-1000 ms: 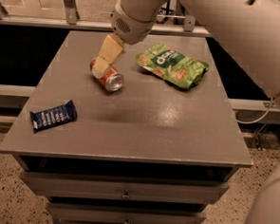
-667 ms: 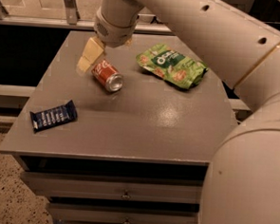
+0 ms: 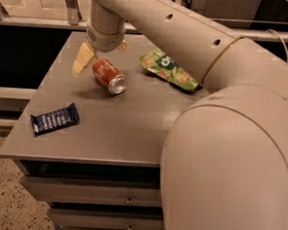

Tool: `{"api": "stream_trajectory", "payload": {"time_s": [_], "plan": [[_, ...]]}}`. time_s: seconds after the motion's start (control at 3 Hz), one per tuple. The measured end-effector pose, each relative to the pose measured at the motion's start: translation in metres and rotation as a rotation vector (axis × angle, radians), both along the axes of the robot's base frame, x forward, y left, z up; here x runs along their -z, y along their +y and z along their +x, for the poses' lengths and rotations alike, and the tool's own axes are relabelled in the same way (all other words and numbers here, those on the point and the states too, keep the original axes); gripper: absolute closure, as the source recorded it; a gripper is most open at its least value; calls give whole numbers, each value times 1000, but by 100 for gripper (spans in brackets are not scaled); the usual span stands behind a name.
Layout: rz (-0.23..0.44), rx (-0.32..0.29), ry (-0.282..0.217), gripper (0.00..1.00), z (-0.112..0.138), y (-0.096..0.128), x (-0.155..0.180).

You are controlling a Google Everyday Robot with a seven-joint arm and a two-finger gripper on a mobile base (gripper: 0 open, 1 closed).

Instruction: Place coke can upright

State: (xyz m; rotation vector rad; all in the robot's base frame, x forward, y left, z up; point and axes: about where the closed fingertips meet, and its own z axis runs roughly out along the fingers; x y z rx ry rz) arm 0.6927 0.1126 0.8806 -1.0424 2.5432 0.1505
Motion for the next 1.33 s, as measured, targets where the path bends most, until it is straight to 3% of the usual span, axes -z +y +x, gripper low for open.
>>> {"api": "stream_trajectory", "payload": {"time_s": [0.67, 1.0, 1.33], "plan": [[-108, 61, 28, 0, 9, -9, 35], [-138, 72, 25, 15, 11, -13, 43], [-141, 80, -5, 38, 15, -19, 38]]}}
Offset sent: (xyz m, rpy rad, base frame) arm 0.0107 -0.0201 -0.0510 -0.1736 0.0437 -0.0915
